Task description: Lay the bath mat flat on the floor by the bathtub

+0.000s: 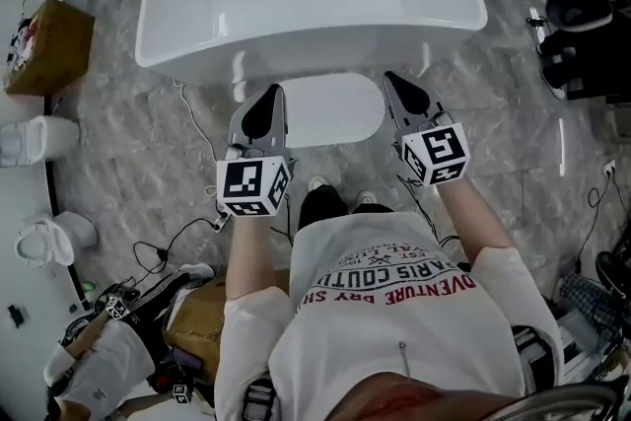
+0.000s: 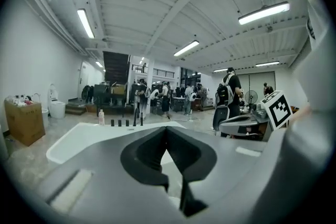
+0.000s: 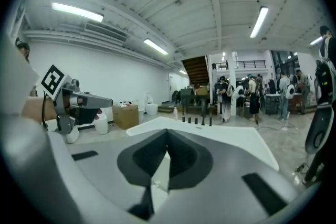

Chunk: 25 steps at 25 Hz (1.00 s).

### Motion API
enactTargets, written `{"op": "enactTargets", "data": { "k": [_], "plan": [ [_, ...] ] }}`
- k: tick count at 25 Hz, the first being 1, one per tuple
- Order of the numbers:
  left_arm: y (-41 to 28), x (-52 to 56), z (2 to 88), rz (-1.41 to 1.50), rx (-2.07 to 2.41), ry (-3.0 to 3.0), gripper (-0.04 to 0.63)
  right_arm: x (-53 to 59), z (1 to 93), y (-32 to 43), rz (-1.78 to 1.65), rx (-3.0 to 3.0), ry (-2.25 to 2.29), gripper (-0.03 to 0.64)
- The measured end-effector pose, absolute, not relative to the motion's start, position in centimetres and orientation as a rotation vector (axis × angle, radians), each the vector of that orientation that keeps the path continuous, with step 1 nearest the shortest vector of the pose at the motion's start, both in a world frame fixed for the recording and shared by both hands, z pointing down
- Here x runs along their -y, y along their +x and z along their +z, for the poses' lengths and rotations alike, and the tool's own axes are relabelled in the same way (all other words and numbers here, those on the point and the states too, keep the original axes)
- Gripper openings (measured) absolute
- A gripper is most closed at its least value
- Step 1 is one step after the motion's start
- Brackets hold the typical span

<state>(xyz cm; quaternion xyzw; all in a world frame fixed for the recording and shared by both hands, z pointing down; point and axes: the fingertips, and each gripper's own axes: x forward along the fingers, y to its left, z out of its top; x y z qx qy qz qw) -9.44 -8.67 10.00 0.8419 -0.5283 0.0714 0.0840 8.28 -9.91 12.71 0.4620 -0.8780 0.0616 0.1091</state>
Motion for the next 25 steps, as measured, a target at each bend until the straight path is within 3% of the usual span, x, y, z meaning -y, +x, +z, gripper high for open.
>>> {"op": "enactTargets", "data": {
  "k": [11, 25],
  "plan": [
    [-7.7, 1.6, -0.4, 0.132, 1.684, 2.652, 0.012, 3.8, 0.8, 10.0, -0.169, 2.69, 1.412, 0.009],
    [-8.8, -3.9, -1.9, 0.063, 1.696, 2.696, 0.012, -1.3, -0.1, 9.8, -0.167, 2.733, 1.352, 0.008]
  ]
}}
